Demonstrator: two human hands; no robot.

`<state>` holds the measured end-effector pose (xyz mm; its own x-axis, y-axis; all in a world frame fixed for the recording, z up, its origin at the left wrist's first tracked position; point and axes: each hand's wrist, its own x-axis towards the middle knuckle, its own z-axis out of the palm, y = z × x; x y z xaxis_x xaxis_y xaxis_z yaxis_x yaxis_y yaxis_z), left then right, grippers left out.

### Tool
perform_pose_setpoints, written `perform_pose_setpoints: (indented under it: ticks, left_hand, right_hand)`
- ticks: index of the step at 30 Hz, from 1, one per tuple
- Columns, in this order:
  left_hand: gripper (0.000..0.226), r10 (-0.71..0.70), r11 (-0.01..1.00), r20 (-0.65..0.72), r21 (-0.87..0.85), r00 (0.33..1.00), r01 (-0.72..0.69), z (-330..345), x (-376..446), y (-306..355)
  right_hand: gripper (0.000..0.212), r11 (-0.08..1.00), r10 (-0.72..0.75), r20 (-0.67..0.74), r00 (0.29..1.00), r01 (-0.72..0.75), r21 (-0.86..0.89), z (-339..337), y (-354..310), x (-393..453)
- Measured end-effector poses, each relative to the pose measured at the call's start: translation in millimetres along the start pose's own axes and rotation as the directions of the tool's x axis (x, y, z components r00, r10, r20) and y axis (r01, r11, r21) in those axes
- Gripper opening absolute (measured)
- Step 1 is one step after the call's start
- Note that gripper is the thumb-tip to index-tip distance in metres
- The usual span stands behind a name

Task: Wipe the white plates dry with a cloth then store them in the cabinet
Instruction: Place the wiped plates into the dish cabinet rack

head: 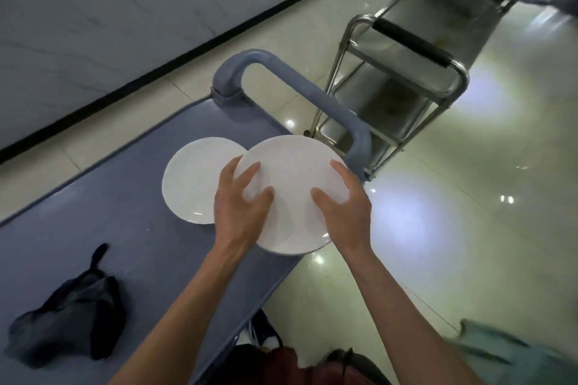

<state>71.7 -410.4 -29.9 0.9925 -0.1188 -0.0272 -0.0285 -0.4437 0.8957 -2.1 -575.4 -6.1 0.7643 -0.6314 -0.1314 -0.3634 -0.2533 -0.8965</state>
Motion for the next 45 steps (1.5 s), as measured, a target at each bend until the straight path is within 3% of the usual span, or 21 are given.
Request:
perform_pose_setpoints:
  ticks: [5,12,23,33,40,45]
  left_hand:
    - [0.045,0.144,0.989,0.157,0.016,0.977,-0.149,44,-24,36]
    - [0.046,0.286,0.953,0.348,-0.007,0.893,-0.303,113,-93,72]
    - [0.045,0.434,0.883,0.568,-0.115,0.699,-0.455,234,-268,154]
    - [0.046,0.533,0.793,0.768,-0.307,0.354,-0.526,331,-431,202]
    - [0.053,0.532,0.71,0.844,-0.401,0.067,-0.578,383,-535,223]
    - [0.044,0.533,0.682,0.841,-0.493,-0.094,-0.54,430,-597,232]
  right_hand:
    - [0.057,0.994,0.065,-0.183,0.981,-0.048,0.096,-60,20,-25]
    - [0.056,0.976,0.132,-0.384,0.914,-0.053,0.21,-152,67,-81]
    - [0.057,0.954,0.217,-0.681,0.7,-0.005,0.299,-322,160,-211]
    - [0.059,0.928,0.355,-0.869,0.346,-0.013,0.373,-435,232,-345]
    - [0.058,0.891,0.453,-0.891,0.037,0.003,0.453,-478,273,-423]
    - [0.057,0.875,0.483,-0.868,-0.118,0.025,0.483,-515,292,-461]
